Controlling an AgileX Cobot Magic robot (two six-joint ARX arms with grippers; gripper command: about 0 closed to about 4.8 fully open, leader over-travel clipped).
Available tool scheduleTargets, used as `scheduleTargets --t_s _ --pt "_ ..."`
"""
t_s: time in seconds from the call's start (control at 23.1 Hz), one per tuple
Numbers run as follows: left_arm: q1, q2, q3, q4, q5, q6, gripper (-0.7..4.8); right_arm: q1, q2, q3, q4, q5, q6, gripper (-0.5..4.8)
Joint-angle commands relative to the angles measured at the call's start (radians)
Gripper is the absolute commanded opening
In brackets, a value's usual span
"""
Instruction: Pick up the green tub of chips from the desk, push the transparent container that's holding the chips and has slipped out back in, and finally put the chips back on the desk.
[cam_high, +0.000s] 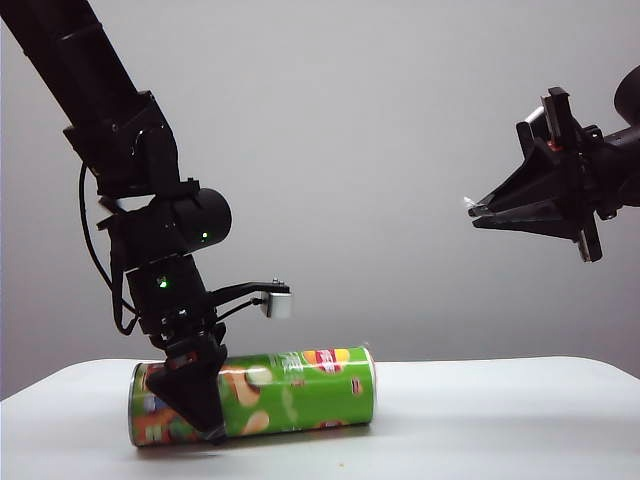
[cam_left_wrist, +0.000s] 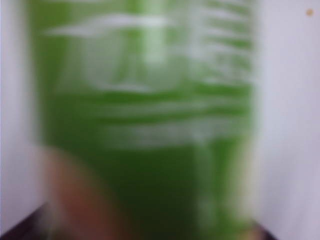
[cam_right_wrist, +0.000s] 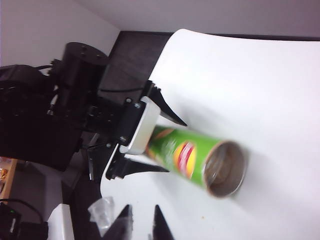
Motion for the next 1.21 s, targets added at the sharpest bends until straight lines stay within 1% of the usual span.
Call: scheduleTargets --t_s 0.04,0.17,0.3,0.39,0.43,0.48,0.52,0.56,0.61,0.65,0.74,0.78,0.82,0.87,1.0,1.08,1.13,1.17,1.21 --pt "-0.002 -0.036 0.001 0.008 -0.009 -0.042 4.79 0.000 -0.004 0.001 0.001 0.003 -0.008 0.53" --pt "-0.002 -0.097 0.001 -0.032 -0.010 -0.043 4.79 0.000 -0.004 0.001 0.001 0.002 -0.008 0.53" --pt "-0.007 -0.191 0.001 -0.114 -0.012 -0.043 4.79 0.000 -0.004 0.002 0.002 0.002 -0.008 0.53" --pt "-0.016 -0.265 0.001 -0.177 -0.061 -0.057 4.79 0.000 -0.005 0.002 0.001 0.003 -0.008 0.51" --pt "-0.019 -0.299 0.001 -0.203 -0.072 -0.058 4.79 0.000 -0.008 0.002 -0.002 0.002 -0.012 0.26" --pt "-0.025 -0.355 0.001 -0.246 -0.098 -0.060 4.79 0.001 -0.031 0.002 -0.058 0.032 -0.105 -0.08" --pt "-0.026 -0.392 0.001 -0.281 -0.105 -0.062 4.79 0.013 -0.063 0.002 -0.137 0.126 -0.217 -0.10" --pt "-0.026 -0.449 0.001 -0.333 -0.116 -0.073 4.79 0.043 -0.108 0.002 -0.251 0.279 -0.360 -0.09" --pt "-0.024 -0.481 0.001 -0.363 -0.131 -0.100 4.79 0.068 -0.142 0.002 -0.330 0.396 -0.425 -0.09" --pt "-0.021 -0.530 0.000 -0.397 -0.161 -0.150 4.79 0.089 -0.174 0.002 -0.405 0.449 -0.460 -0.09" --pt "-0.019 -0.597 0.000 -0.467 -0.186 -0.185 4.79 0.104 -0.222 0.001 -0.519 0.449 -0.462 -0.09" --pt "-0.011 -0.621 -0.002 -0.480 -0.186 -0.186 4.79 0.112 -0.239 0.001 -0.560 0.457 -0.464 -0.09" --pt "0.008 -0.661 -0.017 -0.481 -0.186 -0.221 4.79 0.117 -0.270 -0.002 -0.612 0.462 -0.478 -0.09" --pt "0.028 -0.697 -0.037 -0.479 -0.187 -0.241 4.79 0.118 -0.313 -0.015 -0.624 0.462 -0.478 -0.09" --pt "0.084 -0.765 -0.101 -0.452 -0.229 -0.293 4.79 0.118 -0.413 -0.044 -0.623 0.481 -0.455 -0.09" --pt "0.147 -0.829 -0.176 -0.417 -0.266 -0.354 4.79 0.118 -0.508 -0.063 -0.618 0.513 -0.410 -0.09" --pt "0.195 -0.886 -0.241 -0.386 -0.263 -0.396 4.79 0.117 -0.586 -0.079 -0.603 0.532 -0.386 -0.09" --pt "0.217 -0.922 -0.286 -0.352 -0.254 -0.413 4.79 0.116 -0.648 -0.097 -0.578 0.555 -0.354 -0.09" --pt "0.245 -0.980 -0.356 -0.284 -0.253 -0.433 4.79 0.112 -0.723 -0.124 -0.541 0.583 -0.313 -0.09"
